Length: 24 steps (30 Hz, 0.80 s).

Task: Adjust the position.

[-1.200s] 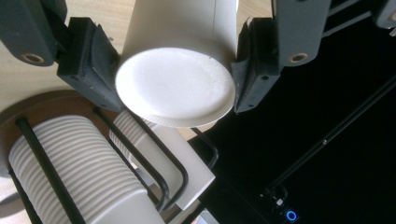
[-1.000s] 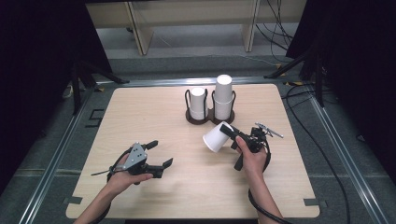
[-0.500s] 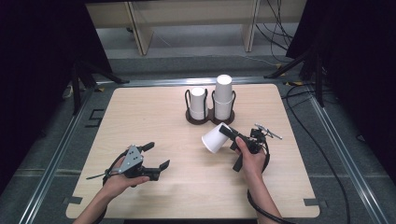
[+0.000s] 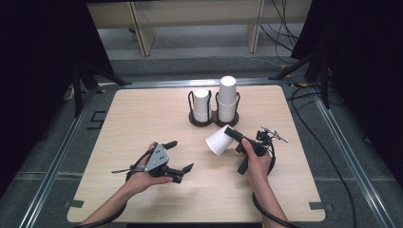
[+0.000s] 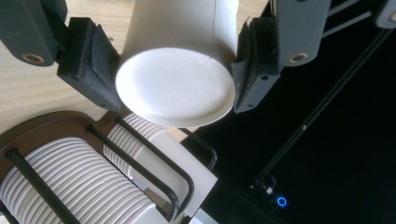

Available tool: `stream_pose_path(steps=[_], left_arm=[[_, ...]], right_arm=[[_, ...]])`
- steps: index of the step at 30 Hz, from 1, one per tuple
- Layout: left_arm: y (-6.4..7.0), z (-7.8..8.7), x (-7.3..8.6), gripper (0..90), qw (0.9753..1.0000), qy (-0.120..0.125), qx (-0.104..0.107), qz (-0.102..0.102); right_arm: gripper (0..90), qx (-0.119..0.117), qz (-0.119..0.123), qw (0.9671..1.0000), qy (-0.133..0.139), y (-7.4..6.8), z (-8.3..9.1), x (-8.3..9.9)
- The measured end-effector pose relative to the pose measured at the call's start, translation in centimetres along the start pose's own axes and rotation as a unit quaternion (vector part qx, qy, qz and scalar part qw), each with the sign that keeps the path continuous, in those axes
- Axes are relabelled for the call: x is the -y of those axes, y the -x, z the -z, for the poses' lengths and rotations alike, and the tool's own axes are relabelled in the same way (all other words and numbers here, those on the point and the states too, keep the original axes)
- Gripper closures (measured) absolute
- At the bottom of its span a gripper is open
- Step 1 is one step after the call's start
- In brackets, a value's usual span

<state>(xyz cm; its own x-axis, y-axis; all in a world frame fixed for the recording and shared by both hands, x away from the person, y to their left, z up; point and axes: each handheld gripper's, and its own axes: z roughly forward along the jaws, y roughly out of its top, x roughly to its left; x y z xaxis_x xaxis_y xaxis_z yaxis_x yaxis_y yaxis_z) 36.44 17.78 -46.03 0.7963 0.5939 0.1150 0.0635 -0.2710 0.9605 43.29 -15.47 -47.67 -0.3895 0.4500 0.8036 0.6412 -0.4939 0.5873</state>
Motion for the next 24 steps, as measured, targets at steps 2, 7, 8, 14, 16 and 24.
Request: stream_pose_path(steps=[2,7,8,14,16,24], left_arm=[[0.1,-0.8,-0.2,1.3,1.0,-0.001,0.004,-0.006],[0.3,-3.1,-0.7,1.3,0.9999,0.004,0.007,-0.007],[0.3,-3.1,-0.7,1.2,0.9999,0.004,0.007,-0.007],[0.7,-5.4,-1.1,1.0,0.9999,-0.006,0.01,-0.011],[0.8,-6.1,-1.1,0.9,0.9999,-0.008,0.008,-0.012],[1.1,-8.2,-1.2,0.7,0.9999,-0.013,0.007,-0.005]], right_arm=[[36.8,0.0,-0.005,1.0,-0.004,-0.1,0.1,0.1],[36.8,-0.019,-0.031,0.9993,-0.001,-0.1,-0.2,0.4],[36.8,-0.019,-0.031,0.9993,-0.001,-0.1,-0.2,0.4],[36.8,-0.024,-0.042,0.9988,0.003,-0.3,-0.4,0.1],[36.8,-0.029,-0.041,0.9987,0.006,-0.3,-0.4,-0.1],[36.8,-0.03,-0.042,0.9986,0.005,-0.3,-0.4,-0.1]])
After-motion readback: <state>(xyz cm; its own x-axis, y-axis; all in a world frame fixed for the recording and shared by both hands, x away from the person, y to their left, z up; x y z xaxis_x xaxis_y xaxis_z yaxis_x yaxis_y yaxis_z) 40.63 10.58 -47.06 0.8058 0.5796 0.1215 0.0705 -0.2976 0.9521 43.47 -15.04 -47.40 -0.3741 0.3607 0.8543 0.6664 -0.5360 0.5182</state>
